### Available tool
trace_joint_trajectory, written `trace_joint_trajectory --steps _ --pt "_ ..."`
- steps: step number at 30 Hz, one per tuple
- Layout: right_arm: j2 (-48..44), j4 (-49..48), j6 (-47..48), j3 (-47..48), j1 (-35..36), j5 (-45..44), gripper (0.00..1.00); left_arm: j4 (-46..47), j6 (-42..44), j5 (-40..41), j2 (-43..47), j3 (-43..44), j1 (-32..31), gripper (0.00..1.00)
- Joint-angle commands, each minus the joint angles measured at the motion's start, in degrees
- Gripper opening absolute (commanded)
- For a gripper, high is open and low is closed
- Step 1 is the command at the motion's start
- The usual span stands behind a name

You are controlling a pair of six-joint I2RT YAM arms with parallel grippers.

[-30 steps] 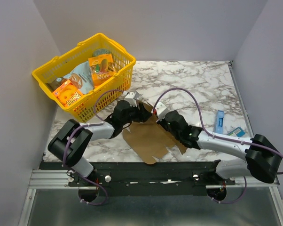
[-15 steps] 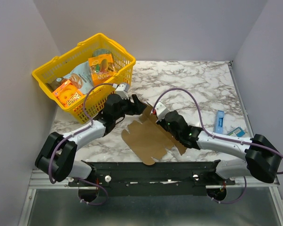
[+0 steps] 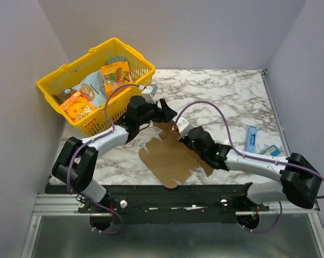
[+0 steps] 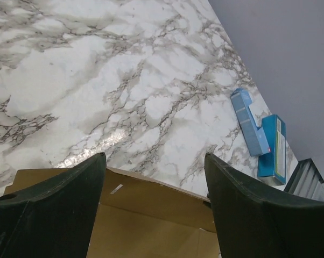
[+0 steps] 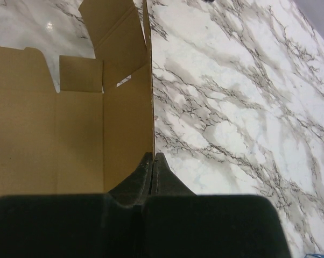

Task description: Fold the paper box

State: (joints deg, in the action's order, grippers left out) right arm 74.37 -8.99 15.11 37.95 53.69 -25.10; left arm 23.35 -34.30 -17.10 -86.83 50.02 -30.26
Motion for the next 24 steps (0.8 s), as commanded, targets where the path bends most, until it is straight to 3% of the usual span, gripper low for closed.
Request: trace_joint_trajectory --steps 1,11,24 --pt "1.13 -1.55 0.44 1.16 0.54 -1.7 0.01 -1.55 0.91 -5.48 -3.08 2.54 -0.15 0.83" --pt "1.92 -1.2 0.27 1.51 0.54 -3.02 0.01 -1.91 -0.15 -7.15 -3.35 0.17 -1.12 0.69" --pt "3.24 -1.02 0.0 2.04 0.54 -5.74 0.01 1.69 -6.56 -6.36 0.51 -6.34 -2.79 0.59"
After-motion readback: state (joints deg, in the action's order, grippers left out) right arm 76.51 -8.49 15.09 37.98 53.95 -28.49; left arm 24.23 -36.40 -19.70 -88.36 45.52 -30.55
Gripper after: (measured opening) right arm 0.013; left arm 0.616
